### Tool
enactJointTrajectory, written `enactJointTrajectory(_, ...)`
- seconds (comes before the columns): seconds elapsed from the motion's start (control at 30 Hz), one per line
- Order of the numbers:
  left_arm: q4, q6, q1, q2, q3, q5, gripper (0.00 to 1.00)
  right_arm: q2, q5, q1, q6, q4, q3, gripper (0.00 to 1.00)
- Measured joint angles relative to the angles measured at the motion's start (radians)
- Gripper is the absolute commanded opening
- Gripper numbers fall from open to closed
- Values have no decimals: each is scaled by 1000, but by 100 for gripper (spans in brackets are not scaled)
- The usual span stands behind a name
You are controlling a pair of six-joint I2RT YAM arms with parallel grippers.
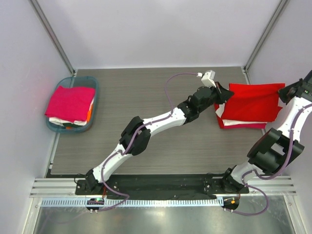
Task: Fold and stack the t-shirts
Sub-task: Neatly place the folded tshirt to the corner
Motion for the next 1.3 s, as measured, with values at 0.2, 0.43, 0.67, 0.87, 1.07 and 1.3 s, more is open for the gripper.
enactJointTrajectory(0.2,15,-27,17,41,31,1,0,39,-16,10,2,13,25,1)
enactJointTrajectory(0.43,50,-58,30,76,38,0,0,101,-21,43,0,48,51,1)
enactJointTrajectory(0.67,80,-112,70,133,50,3,1,191,-9,101,-10,105,72,1)
enactJointTrajectory(0.87,97,-171,109,268,159,8,6,229,33,128,-14,155,66,1)
enactJointTrajectory(1.07,90,-204,128,426,296,-21,61,275,97,135,-35,214,63,49)
enactJointTrajectory(1.3,87,-175,164,419,252,-30,68,347,175,192,-90,228,124,66)
